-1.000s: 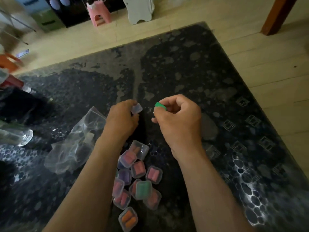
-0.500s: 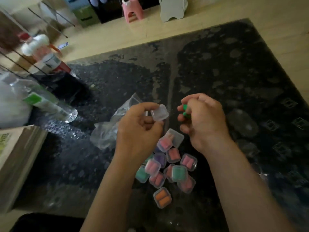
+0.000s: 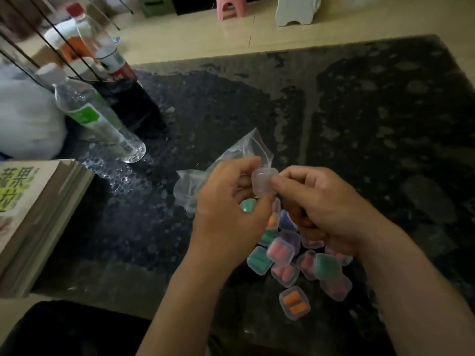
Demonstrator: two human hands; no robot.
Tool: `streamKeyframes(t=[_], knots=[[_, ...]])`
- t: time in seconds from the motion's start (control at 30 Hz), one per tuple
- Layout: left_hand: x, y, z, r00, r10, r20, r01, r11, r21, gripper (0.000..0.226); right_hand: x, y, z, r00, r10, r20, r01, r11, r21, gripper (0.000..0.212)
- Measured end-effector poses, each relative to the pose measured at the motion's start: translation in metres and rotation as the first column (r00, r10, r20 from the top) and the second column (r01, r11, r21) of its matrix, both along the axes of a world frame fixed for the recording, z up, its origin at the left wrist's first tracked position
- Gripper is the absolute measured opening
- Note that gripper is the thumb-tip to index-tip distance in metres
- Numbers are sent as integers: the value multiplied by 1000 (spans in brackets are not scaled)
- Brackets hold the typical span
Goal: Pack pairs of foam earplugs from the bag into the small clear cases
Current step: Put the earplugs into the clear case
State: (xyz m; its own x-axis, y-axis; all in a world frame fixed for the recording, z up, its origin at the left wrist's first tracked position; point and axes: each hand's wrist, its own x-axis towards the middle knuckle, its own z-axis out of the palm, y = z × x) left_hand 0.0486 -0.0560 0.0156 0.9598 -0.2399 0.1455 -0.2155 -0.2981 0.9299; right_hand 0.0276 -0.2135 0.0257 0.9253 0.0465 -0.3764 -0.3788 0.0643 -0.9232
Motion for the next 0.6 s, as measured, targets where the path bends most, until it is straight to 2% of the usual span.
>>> streamKeyframes(t=[0.07, 0.17, 0.27, 0.33, 0.4, 0.47, 0.6], knots=[[3, 2, 0, 998, -6, -57, 6, 1000, -2, 43, 3, 1, -6, 997, -25, 74, 30, 998, -60, 26], [10, 3, 3, 987, -5, -164, 2, 1000, -18, 19, 5, 1, -13, 983, -16, 182, 56, 974, -221, 18], [14, 1, 1, 972, 0, -234, -20, 996, -84, 5, 6, -1, -18, 980, -25, 195, 79, 960, -269, 13], [16, -2, -1, 970, 5, -242, -31, 994, -103, 7, 7, -2, -19, 989, -56, 134, 87, 969, -232, 17], [17, -5, -4, 979, 16, -203, -32, 996, -79, 13, 9, -4, -21, 995, -72, 69, 85, 973, -213, 28], [18, -7, -6, 984, 23, -179, -38, 996, -84, 18, 10, -4, -24, 995, -74, 63, 86, 974, -211, 36], [18, -10, -6, 990, 15, -141, -29, 995, -100, 20, 10, -6, -25, 991, -77, 110, 97, 976, -196, 26]])
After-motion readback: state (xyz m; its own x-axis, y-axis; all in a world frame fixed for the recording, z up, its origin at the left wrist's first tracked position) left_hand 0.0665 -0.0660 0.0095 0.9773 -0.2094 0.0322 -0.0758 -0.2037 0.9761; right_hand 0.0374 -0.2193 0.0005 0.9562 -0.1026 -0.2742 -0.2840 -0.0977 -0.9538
